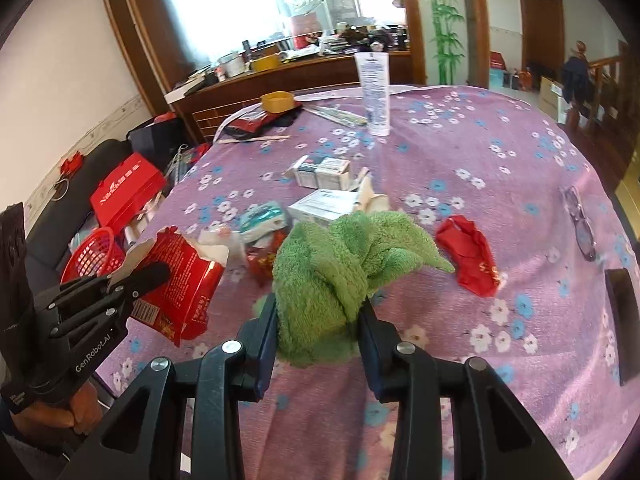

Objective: Collect trash
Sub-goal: 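Lift the red bag and green towel and carry them toward the red basket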

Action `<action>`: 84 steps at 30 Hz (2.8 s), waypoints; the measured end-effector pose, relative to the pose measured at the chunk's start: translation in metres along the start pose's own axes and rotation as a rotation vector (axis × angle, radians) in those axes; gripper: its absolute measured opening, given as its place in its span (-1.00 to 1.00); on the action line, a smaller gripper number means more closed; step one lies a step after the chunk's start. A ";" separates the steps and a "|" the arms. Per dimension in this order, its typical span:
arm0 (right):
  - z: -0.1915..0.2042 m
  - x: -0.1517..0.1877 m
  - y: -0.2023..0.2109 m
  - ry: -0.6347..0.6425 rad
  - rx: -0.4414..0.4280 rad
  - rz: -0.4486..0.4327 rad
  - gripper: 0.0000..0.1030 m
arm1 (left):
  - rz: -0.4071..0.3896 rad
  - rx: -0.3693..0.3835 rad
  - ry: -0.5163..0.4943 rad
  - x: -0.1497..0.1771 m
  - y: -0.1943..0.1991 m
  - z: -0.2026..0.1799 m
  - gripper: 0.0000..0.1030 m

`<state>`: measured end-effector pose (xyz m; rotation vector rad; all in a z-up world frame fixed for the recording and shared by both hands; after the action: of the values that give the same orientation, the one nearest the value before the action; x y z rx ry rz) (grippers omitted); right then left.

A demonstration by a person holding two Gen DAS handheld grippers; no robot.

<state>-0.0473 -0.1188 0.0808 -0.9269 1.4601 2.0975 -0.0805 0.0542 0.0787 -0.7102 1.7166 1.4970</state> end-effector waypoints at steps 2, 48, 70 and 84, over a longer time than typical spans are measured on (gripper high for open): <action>0.003 0.001 -0.002 0.006 -0.008 0.007 -0.23 | 0.001 -0.007 0.003 0.002 0.002 0.002 -0.94; 0.044 0.006 -0.020 0.099 -0.051 0.075 -0.23 | -0.012 -0.117 0.016 0.004 0.010 0.040 -0.93; 0.057 0.000 -0.024 0.132 -0.061 0.070 -0.23 | -0.033 -0.130 0.053 0.000 0.020 0.055 -0.93; 0.117 -0.022 -0.036 0.219 -0.153 0.077 -0.23 | -0.093 -0.241 0.179 -0.002 0.067 0.127 -0.93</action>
<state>-0.0406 0.0037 0.0998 -1.2100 1.4766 2.2479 -0.1115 0.1902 0.1128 -1.0638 1.6218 1.6323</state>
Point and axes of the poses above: each gripper's, at about its wrist camera, not at the fingertips, and y roughly against the way its jaws point, z to its left, x to its underside, the point moved 3 cm from there along -y, roughly the way its jaws point, and after that the axes turned 8 degrees about -z, right-handed, at the moved point
